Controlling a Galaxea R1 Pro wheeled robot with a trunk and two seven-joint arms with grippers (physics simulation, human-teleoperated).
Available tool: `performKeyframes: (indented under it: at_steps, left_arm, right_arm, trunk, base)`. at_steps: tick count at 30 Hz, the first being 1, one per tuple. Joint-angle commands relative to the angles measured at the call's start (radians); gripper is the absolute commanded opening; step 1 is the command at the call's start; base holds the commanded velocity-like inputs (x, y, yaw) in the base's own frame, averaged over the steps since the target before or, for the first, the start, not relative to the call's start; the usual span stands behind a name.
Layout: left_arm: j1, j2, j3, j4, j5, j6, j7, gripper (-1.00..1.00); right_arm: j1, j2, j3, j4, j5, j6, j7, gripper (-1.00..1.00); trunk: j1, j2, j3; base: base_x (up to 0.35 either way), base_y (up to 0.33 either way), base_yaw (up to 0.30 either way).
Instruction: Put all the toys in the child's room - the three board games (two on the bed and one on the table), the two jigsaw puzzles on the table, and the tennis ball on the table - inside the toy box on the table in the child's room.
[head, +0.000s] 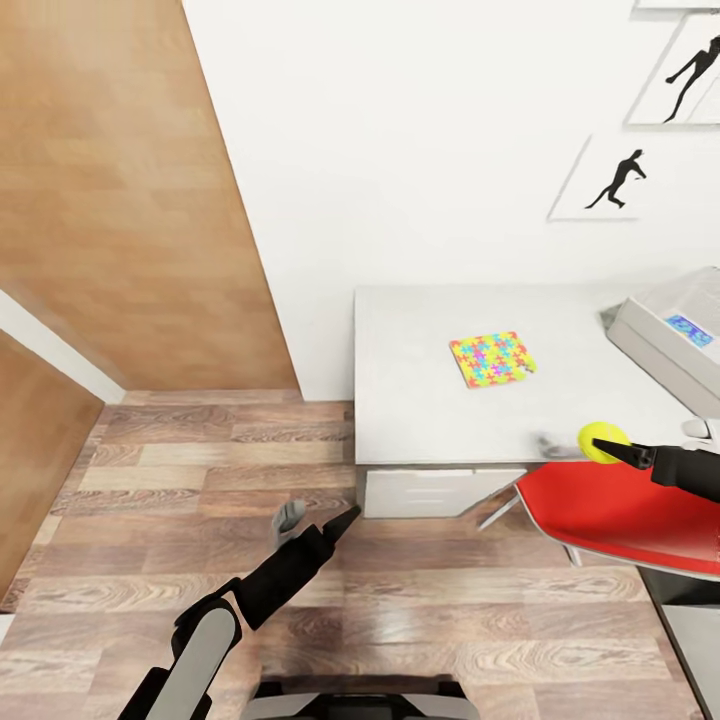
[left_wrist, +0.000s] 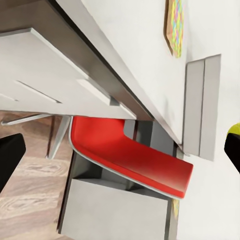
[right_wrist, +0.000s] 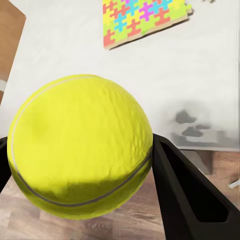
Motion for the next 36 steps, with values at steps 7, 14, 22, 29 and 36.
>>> performKeyframes:
  at_steps: [7,14,22,29,36]
  left_arm:
    - [0.000,-0.001,0.001,-0.001,0.006,0.003,-0.003,1.00]
    - [0.000,-0.002,0.001,-0.001,0.007,0.003,-0.004,1.00]
    - [-0.002,-0.001,0.002,-0.002,0.006,0.011,0.001,1.00]
    - [-0.002,0.000,0.003,-0.002,0.008,0.017,-0.007,1.00]
    - [-0.002,0.000,0.003,-0.003,0.008,0.015,-0.014,1.00]
  right_arm:
    - [-0.001,-0.002,-0.008,-0.001,0.010,0.013,0.013,-1.00]
    - [-0.001,-0.003,-0.010,-0.001,0.009,0.013,0.014,-1.00]
    - [-0.001,-0.012,-0.049,-0.001,0.009,0.014,0.035,-1.00]
    - [-0.001,-0.029,-0.086,-0.001,0.009,0.013,0.126,-1.00]
    - [-0.001,-0.040,-0.112,-0.001,0.009,0.014,0.135,-1.00]
  trunk:
    - [0.001,-0.002,0.010]
    - [0.001,-0.002,0.021]
    - [0.001,-0.002,0.035]
    - [0.001,-0.002,0.046]
    - [0.001,-0.002,0.057]
  base:
    - [0.000,0.000,-0.078]
    - [0.000,0.000,-0.078]
    - [0.000,0.000,-0.078]
    - [0.000,0.000,-0.090]
    - [0.000,0.000,-0.104]
